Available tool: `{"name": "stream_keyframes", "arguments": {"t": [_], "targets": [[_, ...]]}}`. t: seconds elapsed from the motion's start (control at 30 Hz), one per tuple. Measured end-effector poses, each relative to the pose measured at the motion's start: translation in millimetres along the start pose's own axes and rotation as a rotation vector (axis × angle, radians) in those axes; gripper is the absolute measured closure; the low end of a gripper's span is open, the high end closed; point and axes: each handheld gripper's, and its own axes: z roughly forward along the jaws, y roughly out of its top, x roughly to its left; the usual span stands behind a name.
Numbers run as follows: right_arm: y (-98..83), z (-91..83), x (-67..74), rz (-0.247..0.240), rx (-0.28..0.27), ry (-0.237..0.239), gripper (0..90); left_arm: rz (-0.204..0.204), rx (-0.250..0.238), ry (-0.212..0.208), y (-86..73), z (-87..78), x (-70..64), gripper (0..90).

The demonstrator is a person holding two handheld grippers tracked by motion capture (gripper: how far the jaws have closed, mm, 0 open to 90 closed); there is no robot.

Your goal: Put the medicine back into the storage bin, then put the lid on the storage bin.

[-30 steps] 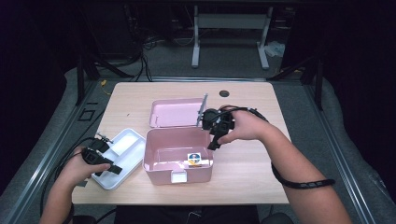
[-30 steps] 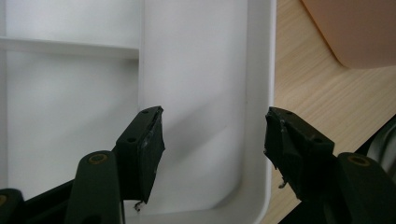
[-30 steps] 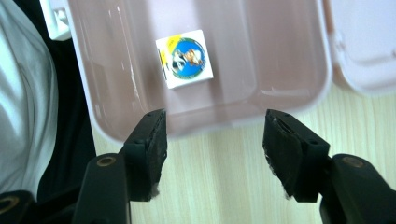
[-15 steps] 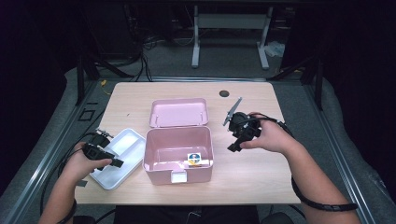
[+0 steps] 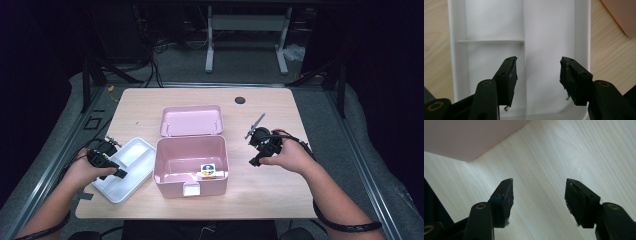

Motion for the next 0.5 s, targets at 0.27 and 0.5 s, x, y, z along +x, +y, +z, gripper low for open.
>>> {"name": "stream_keyframes", "arguments": {"t": [0.27,0.5], "targets": [[-6.4,19.4,4.8,0.009,0.036,0.008,39.3,0.035,0.051,-0.002,4.7,-8.1,-0.9,49.2],[-9.6,16.6,5.2,0.010,0.035,0.016,39.2,0.056,0.037,0.005,10.9,-13.6,-0.2,50.5]]}}
